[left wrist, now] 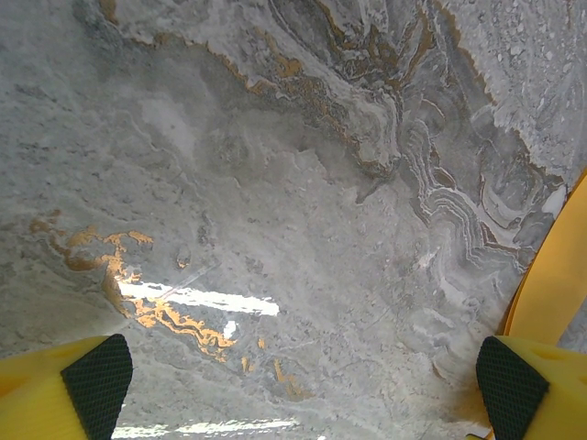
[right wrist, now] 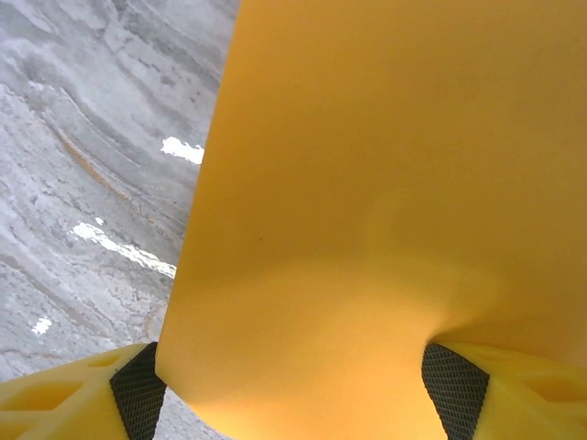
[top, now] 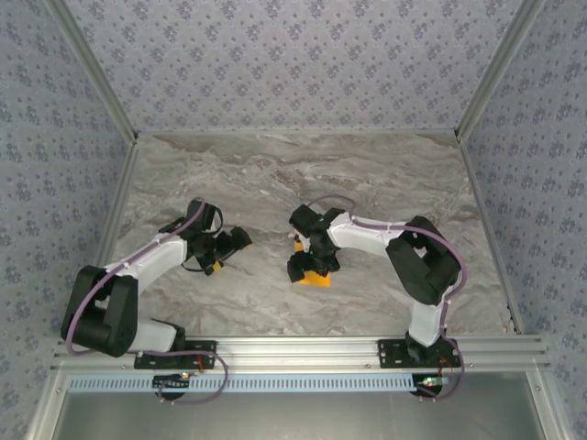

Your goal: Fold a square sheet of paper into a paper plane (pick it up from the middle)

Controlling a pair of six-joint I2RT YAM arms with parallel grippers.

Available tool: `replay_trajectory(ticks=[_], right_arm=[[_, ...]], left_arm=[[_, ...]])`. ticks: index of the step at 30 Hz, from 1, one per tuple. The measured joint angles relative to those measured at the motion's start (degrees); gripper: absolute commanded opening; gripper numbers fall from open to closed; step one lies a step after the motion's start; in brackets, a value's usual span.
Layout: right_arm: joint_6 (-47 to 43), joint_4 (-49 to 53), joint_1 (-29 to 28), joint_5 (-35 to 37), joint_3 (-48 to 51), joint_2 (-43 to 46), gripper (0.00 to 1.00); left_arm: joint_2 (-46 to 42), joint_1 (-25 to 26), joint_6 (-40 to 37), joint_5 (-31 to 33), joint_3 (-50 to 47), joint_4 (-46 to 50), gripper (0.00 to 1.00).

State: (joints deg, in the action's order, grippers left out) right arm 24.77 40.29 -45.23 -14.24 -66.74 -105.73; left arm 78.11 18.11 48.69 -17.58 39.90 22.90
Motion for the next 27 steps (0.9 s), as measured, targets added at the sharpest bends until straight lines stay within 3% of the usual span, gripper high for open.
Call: replay_trajectory(ticks=[27], right_arm=[[-1.3,-0.9,1.8,-3.3,1.0,0.4,0.82]], left_arm=[[0.0,0.4,-0.2,-0.9,0.0,-0.2,0.99]])
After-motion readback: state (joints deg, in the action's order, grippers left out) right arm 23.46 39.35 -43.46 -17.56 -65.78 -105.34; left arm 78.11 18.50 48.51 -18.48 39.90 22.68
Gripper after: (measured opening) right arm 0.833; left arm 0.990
